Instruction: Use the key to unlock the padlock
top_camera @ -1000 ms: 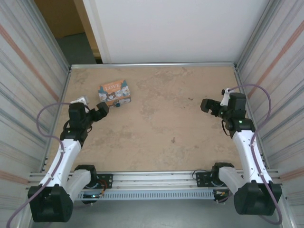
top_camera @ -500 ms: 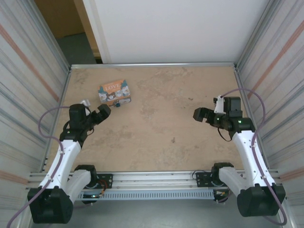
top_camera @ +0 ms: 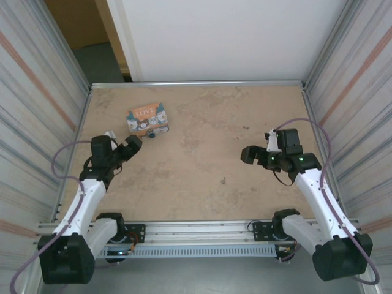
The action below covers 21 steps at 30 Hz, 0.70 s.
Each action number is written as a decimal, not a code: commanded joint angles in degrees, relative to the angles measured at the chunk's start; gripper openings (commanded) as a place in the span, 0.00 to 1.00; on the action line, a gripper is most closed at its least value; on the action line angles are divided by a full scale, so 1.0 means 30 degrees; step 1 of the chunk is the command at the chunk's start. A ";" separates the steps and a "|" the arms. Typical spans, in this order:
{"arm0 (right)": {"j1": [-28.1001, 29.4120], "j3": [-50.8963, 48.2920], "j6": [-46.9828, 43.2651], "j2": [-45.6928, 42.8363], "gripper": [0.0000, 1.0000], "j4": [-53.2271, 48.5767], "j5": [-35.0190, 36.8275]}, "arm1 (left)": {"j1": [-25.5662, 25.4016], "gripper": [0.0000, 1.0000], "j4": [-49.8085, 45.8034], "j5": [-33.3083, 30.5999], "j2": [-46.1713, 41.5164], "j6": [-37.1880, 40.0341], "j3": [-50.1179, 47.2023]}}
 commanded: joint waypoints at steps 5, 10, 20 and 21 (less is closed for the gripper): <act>0.0205 0.0238 0.0263 0.0050 0.99 0.0012 0.0431 | 0.1237 0.99 0.2085 -0.0325 0.2542 0.0009 0.1480; 0.0234 0.0271 0.0136 0.0076 0.99 -0.0075 0.0621 | 0.1941 0.99 0.3321 0.0033 0.5044 0.0420 0.2792; 0.0291 0.0264 -0.0121 -0.0224 0.99 0.0304 0.0643 | 0.3160 0.99 0.5855 0.2287 1.0102 0.0708 0.5809; 0.0292 0.0267 -0.0159 -0.0262 0.99 0.0332 0.0675 | 0.3145 0.99 0.6008 0.2454 1.0475 0.0820 0.6072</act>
